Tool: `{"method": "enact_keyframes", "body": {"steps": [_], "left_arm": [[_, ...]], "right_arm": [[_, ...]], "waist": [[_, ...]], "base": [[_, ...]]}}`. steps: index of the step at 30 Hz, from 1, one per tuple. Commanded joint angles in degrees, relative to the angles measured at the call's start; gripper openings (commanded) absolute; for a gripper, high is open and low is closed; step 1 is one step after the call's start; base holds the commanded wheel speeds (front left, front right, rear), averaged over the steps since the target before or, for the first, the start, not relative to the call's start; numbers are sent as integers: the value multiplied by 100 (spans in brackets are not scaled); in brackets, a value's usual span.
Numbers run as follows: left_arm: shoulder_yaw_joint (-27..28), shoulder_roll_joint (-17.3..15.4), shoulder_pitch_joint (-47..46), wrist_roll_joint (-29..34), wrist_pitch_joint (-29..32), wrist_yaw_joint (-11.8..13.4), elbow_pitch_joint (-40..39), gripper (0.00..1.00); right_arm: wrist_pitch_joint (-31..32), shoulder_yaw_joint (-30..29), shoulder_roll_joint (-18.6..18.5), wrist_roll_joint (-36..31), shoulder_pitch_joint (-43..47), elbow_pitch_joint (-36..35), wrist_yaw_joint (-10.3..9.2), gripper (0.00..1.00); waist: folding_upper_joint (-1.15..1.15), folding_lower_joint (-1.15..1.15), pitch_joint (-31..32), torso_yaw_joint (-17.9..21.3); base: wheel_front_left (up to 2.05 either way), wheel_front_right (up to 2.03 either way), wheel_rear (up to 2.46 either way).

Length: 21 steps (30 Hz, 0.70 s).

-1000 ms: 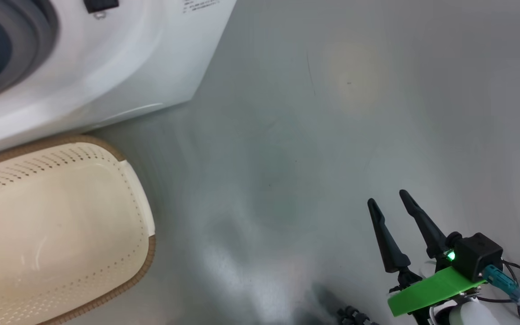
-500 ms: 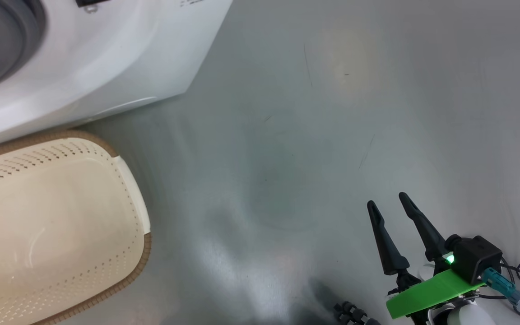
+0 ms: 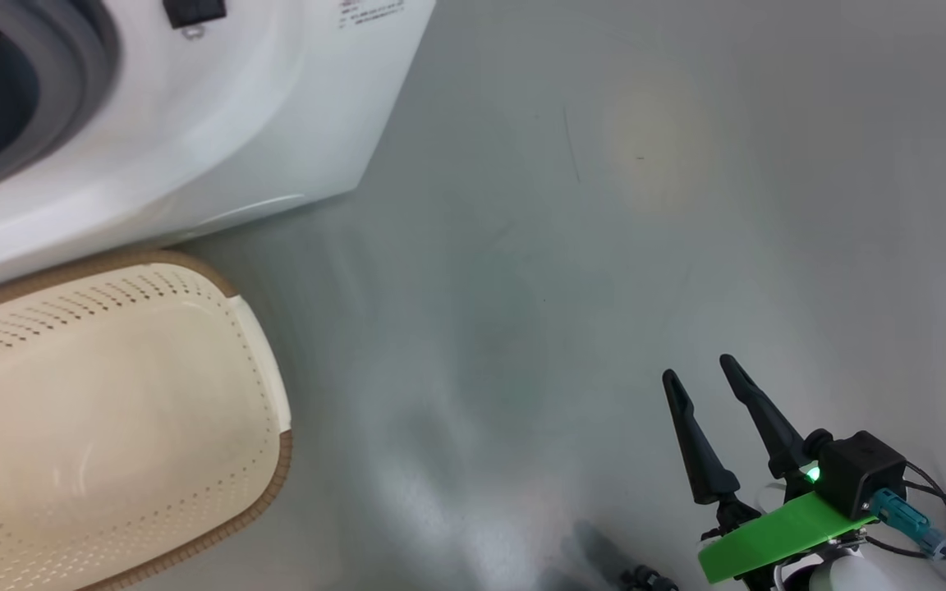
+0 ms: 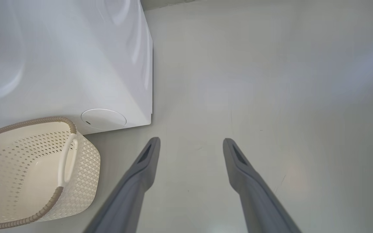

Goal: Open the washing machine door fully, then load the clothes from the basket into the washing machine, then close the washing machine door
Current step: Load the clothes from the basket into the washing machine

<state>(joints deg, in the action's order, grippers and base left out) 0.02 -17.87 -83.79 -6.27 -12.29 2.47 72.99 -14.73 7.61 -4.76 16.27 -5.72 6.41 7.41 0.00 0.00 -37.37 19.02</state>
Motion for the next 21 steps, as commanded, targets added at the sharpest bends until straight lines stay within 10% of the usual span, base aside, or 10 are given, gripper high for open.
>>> {"method": "enact_keyframes", "body": {"steps": [1,21], "left_arm": [[-20,-165,16,47,-43,96,-81,100],[304,470,968,-543,-268,267,-292,100]], "right_arm": [[-27,133,-78,36,181,-71,8,100],[-27,200,-197,50,104,55,8,100]], "waist": [[0,0,96,-66],[0,0,788,-590]], "base": [[0,0,0],[0,0,0]]}}
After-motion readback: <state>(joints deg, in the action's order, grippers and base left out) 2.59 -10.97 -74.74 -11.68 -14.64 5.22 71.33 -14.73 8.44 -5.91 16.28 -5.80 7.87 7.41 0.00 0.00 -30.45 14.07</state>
